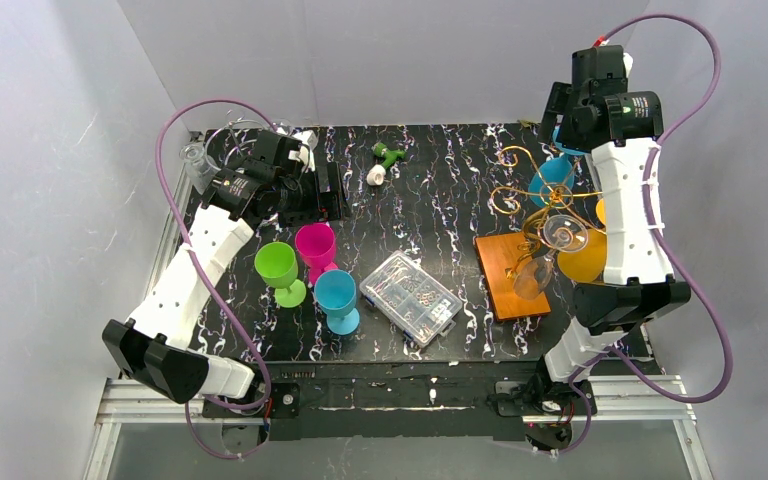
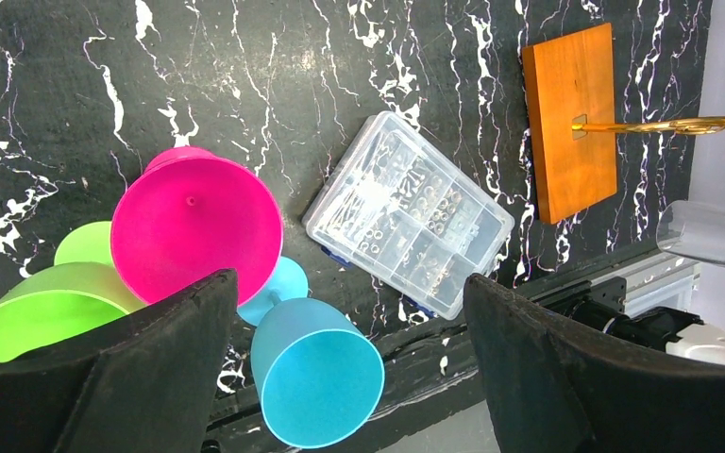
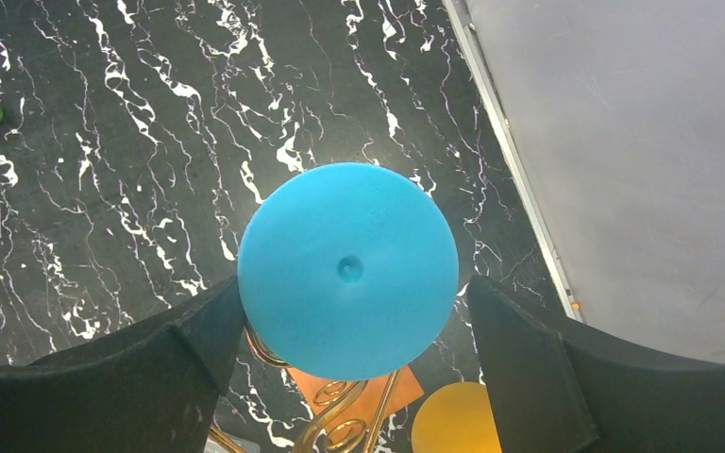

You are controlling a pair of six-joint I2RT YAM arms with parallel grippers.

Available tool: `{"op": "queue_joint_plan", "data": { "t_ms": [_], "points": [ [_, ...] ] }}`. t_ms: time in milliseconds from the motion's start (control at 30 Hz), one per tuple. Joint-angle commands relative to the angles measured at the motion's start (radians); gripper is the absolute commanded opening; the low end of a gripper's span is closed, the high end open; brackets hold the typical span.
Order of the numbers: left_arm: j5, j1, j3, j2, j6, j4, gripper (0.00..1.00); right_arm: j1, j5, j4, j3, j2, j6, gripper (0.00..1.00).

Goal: Take the wine glass off the wine glass rack
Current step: Pick up the wine glass from the wine rack.

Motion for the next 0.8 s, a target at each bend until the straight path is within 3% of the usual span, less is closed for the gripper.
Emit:
{"op": "queue_joint_plan", "data": {
  "t_ms": [0,200,533,767],
  "points": [
    [0.009,-0.001,0.001,-0.016,0.005,0.008,0.87,-0.011,0.001,0.046,0.024,-0.030,0.013,0.93],
    [0.017,-0.001,0.004,-0.003,0.003,0.011,0.87,-0.013,0.000,0.048,0.030,-0.020,0.009,0.91],
    [0.022,-0.001,0.006,0.000,0.003,0.011,0.87,-0.019,0.000,0.050,0.069,-0.015,0.007,0.67],
    [0.024,-0.001,0.010,-0.003,0.007,0.011,0.94,-0.021,0.001,0.039,0.105,-0.013,0.013,0.60]
  ]
}}
